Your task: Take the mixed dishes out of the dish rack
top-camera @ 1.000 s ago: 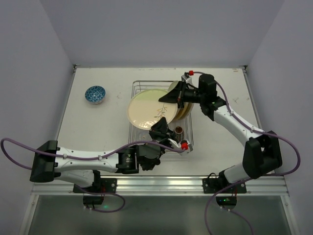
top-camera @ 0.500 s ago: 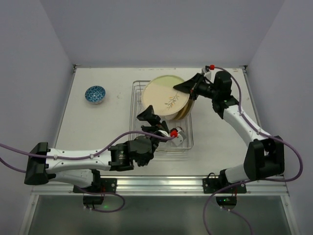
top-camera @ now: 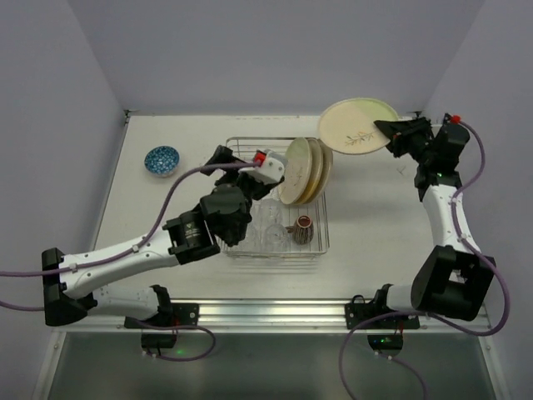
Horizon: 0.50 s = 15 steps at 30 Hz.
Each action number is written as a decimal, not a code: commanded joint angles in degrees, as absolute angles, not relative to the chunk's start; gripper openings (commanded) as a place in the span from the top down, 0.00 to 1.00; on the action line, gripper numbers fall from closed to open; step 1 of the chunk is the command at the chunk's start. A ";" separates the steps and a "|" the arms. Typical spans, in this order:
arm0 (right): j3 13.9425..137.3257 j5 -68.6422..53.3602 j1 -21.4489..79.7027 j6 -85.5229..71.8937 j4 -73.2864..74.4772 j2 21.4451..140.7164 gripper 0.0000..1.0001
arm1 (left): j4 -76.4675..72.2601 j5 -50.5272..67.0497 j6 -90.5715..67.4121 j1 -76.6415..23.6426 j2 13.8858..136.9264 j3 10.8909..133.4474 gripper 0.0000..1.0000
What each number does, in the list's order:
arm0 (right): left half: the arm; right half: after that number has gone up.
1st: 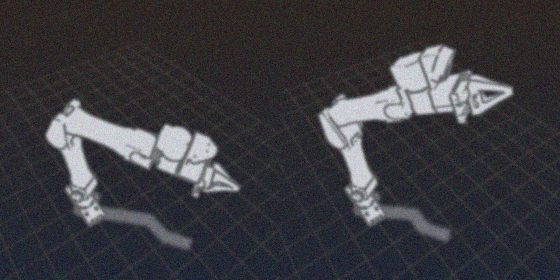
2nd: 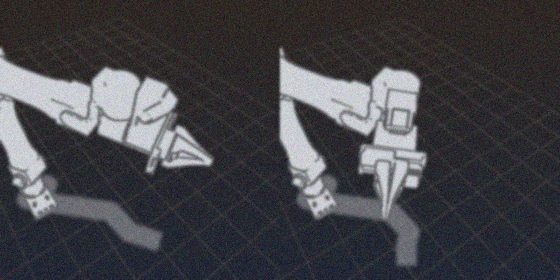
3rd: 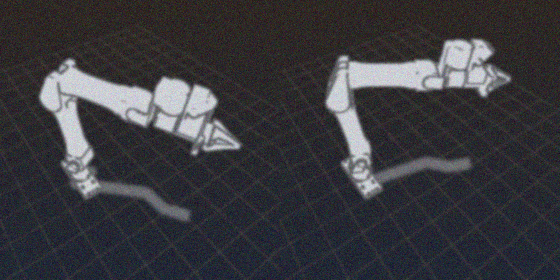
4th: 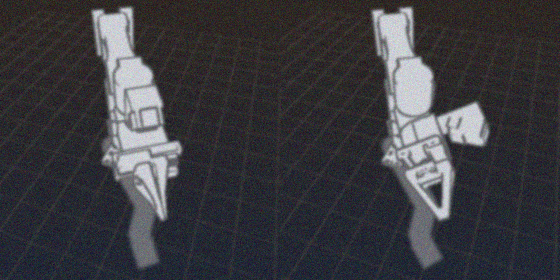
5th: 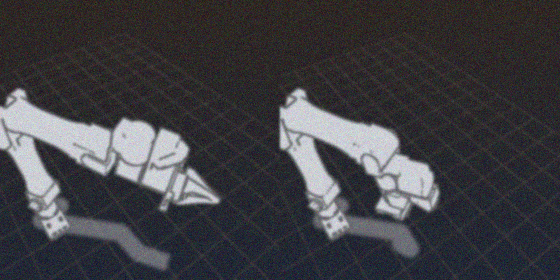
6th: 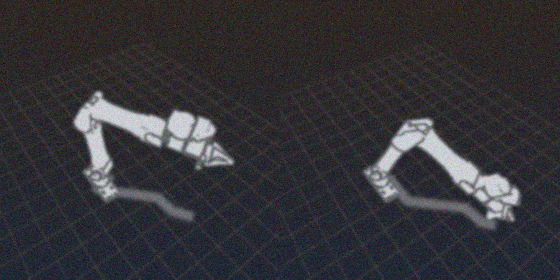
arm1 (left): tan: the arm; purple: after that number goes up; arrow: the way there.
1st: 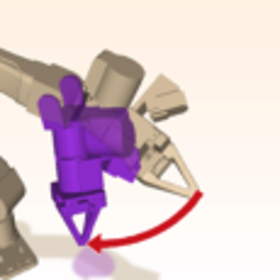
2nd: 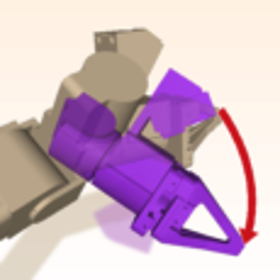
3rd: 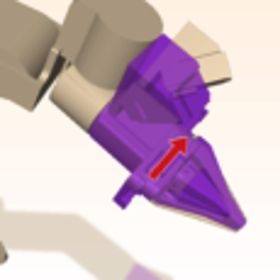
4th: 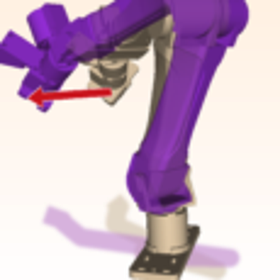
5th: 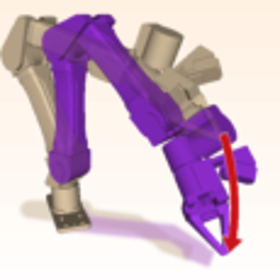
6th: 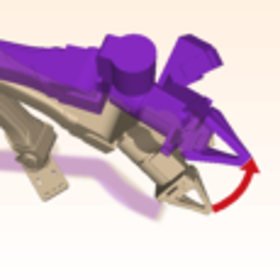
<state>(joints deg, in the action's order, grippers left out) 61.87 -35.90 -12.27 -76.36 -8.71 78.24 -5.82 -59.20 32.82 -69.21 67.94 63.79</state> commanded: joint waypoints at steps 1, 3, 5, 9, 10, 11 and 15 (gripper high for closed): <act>58.81 -32.97 -17.65 -77.88 -12.49 72.86 1.00 | 9.80 -66.61 15.36 -66.19 69.34 72.49 0.00; 55.56 -30.07 -21.00 -76.04 -12.57 72.07 1.00 | 22.42 -66.19 6.81 -64.17 70.48 77.94 0.00; 51.36 -28.22 -23.89 -75.33 -14.92 71.46 1.00 | 28.89 -64.78 -3.92 -61.98 70.32 80.41 0.00; 47.38 -23.57 -26.45 -71.55 -17.66 71.45 1.00 | 36.21 -61.62 -11.33 -58.10 66.89 79.46 0.00; 46.68 -23.12 -26.72 -70.41 -18.54 71.80 1.00 | 36.04 -60.05 -11.69 -57.49 65.84 78.58 0.00; 45.45 -22.94 -27.07 -70.05 -20.72 72.94 1.00 | 35.51 -59.25 -11.43 -56.52 63.74 77.62 0.00; 44.47 -24.95 -27.16 -69.52 -28.11 80.47 1.00 | 33.05 -56.70 -9.67 -55.55 60.21 72.08 0.00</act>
<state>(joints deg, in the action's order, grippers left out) 43.24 -23.33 -27.11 -69.54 -11.68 76.71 32.29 -58.87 -5.61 -56.21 63.22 74.26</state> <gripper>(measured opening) 0.201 0.996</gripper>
